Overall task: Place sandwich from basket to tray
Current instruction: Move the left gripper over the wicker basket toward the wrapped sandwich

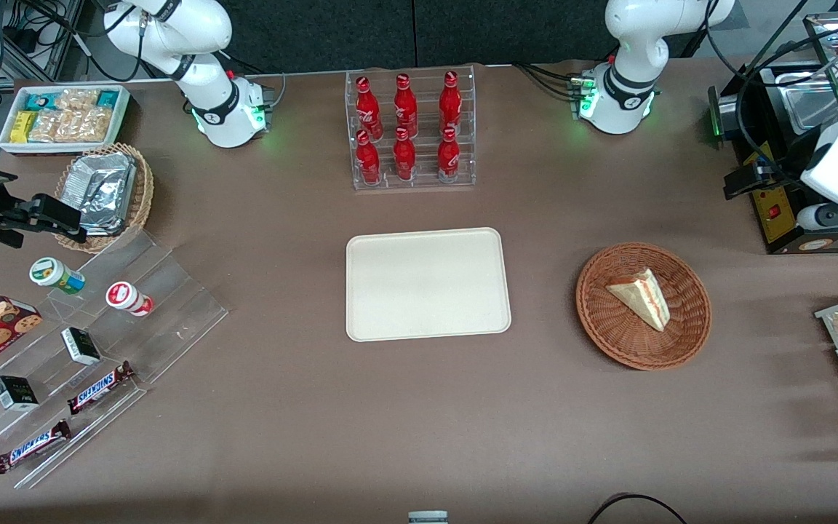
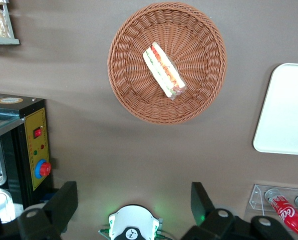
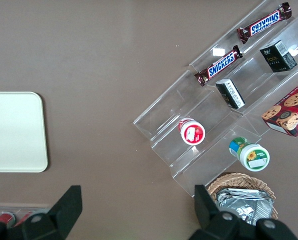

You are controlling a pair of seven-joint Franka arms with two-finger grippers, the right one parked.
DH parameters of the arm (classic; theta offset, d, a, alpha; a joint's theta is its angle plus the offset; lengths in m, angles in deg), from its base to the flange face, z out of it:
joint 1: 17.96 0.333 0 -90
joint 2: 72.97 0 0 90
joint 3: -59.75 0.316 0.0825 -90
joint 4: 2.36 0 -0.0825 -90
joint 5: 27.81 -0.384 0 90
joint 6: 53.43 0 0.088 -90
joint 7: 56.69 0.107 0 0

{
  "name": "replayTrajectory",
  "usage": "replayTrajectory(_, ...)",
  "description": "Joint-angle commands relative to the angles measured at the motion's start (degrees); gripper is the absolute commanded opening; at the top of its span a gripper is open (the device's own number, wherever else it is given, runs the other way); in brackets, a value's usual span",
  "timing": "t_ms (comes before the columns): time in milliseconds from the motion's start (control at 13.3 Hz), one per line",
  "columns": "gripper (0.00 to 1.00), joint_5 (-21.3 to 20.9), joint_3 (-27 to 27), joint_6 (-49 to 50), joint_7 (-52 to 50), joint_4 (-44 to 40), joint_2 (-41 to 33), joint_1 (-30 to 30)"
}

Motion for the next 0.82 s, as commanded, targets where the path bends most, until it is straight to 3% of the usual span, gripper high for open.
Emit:
replayTrajectory(0, 1.00, 0.42, -0.29, 1.50, 0.77, -1.31, 0.17, 0.23)
replayTrajectory(375, 1.00, 0.51, 0.05, 0.10, 1.04, 2.37, 1.22, 0.23)
replayTrajectory(750, 1.00, -0.28, 0.23, -10.17, -0.11, 10.81, 3.85, 0.23)
